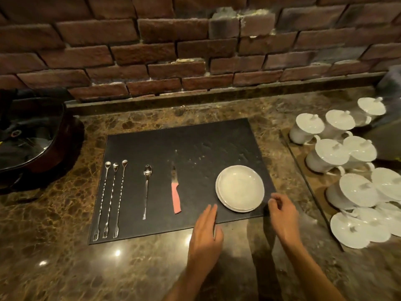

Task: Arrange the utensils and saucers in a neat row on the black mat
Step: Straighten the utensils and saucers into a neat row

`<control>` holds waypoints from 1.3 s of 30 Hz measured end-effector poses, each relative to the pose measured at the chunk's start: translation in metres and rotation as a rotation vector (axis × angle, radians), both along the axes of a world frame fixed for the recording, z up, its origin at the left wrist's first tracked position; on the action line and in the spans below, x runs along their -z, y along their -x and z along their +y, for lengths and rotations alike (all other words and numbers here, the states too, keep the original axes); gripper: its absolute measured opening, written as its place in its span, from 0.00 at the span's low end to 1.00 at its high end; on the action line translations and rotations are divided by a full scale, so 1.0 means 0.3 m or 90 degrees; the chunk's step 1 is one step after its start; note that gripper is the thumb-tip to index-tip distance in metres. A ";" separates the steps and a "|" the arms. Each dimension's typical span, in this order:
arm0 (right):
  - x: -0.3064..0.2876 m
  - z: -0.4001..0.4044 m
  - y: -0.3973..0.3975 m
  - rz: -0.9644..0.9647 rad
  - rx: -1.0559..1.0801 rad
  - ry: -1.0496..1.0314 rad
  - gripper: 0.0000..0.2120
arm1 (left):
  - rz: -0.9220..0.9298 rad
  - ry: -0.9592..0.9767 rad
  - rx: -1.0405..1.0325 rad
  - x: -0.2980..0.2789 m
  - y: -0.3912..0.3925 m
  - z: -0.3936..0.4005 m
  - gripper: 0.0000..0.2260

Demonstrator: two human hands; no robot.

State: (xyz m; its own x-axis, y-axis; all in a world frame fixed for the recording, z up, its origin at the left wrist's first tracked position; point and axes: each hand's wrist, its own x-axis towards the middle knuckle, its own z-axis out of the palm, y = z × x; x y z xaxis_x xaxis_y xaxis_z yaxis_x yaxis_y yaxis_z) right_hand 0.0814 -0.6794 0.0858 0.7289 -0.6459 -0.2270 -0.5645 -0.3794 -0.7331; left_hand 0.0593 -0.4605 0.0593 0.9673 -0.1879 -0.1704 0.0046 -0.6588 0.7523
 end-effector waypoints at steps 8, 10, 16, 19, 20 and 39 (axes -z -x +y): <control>-0.015 -0.091 -0.132 0.012 -0.164 -0.087 0.19 | 0.175 0.198 -0.235 -0.110 -0.197 -0.224 0.22; -0.017 -0.087 -0.150 0.000 -0.220 -0.074 0.18 | 0.175 0.225 -0.255 -0.103 -0.220 -0.235 0.20; 0.030 -0.104 -0.173 -0.006 -0.278 -0.133 0.19 | 0.216 0.260 -0.274 -0.075 -0.246 -0.246 0.17; 0.042 -0.103 -0.182 -0.003 -0.260 -0.148 0.20 | 0.217 0.290 -0.305 -0.059 -0.256 -0.246 0.15; 0.042 -0.101 -0.185 -0.006 -0.253 -0.144 0.20 | 0.220 0.301 -0.319 -0.056 -0.260 -0.246 0.16; 0.038 0.081 -0.390 0.026 -0.251 -0.148 0.18 | 0.162 0.312 -0.425 -0.029 -0.415 -0.097 0.19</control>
